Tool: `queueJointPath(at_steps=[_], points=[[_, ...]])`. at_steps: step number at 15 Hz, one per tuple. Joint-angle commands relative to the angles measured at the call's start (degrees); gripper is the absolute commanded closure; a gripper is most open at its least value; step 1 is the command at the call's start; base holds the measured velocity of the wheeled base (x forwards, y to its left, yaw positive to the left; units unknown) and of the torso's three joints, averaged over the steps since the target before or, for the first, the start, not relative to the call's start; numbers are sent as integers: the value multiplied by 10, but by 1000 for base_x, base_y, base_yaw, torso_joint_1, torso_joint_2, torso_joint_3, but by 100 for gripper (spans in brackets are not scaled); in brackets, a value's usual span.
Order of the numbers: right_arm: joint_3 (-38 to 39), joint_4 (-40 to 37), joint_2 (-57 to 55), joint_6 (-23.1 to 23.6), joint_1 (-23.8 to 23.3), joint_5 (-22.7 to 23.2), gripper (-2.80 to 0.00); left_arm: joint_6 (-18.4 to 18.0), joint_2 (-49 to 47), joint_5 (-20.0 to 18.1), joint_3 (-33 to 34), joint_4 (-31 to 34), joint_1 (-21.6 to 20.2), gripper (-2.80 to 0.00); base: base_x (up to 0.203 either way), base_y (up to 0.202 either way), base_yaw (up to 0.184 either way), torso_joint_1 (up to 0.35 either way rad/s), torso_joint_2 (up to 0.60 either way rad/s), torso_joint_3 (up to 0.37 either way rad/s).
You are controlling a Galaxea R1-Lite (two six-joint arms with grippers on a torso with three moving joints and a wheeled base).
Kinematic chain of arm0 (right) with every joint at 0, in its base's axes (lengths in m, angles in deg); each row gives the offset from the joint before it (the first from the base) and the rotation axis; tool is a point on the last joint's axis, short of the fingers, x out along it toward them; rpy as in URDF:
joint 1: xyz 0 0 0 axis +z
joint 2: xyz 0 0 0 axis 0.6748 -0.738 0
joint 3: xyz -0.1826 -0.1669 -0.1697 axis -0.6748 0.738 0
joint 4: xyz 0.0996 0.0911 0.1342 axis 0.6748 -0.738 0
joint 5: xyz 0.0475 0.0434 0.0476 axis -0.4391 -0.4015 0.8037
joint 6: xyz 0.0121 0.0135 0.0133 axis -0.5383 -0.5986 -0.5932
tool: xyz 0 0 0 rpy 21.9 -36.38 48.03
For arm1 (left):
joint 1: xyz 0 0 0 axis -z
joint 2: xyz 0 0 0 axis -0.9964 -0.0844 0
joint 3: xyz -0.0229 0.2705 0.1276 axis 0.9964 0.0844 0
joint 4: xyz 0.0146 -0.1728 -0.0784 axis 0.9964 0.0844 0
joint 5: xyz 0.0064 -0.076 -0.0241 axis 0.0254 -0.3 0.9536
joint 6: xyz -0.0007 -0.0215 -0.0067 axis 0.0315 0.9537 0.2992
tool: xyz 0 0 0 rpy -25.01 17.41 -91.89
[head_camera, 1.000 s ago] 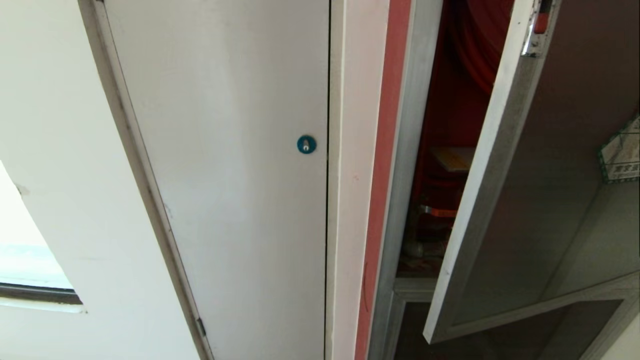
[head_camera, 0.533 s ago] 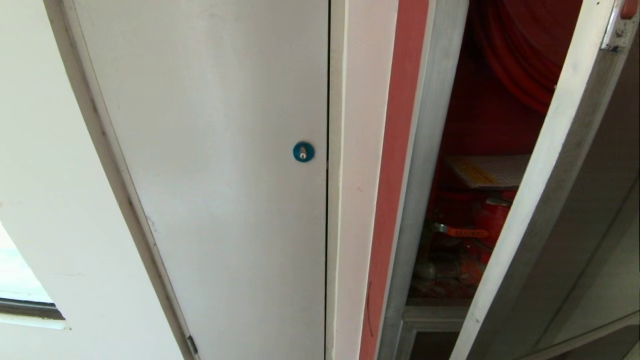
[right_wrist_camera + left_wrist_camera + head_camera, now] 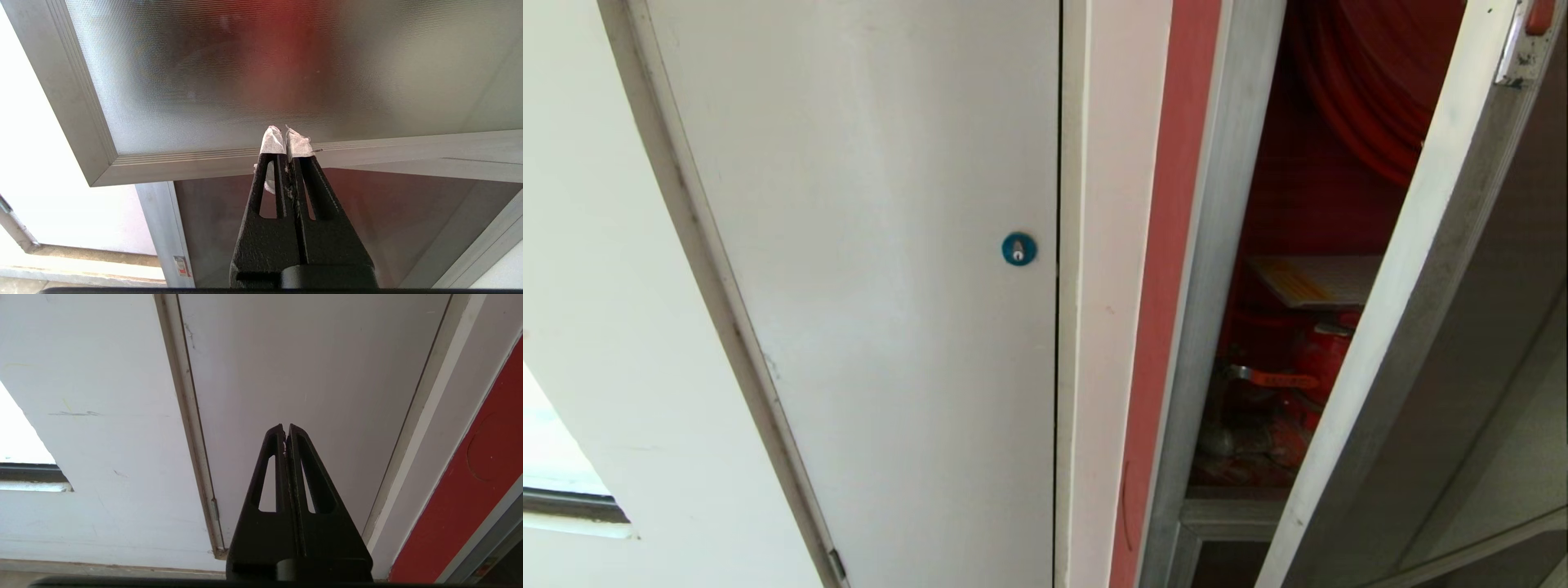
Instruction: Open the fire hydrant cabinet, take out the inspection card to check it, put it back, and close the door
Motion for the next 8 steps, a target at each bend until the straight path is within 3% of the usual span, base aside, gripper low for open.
queueJointPath(at_steps=[1, 8], points=[[1, 0, -1, 0, 0, 0, 0, 0, 0, 0, 0, 0, 0, 0, 0, 0, 0, 0, 0, 0], [1, 1, -1, 0, 0, 0, 0, 0, 0, 0, 0, 0, 0, 0, 0, 0, 0, 0, 0, 0]])
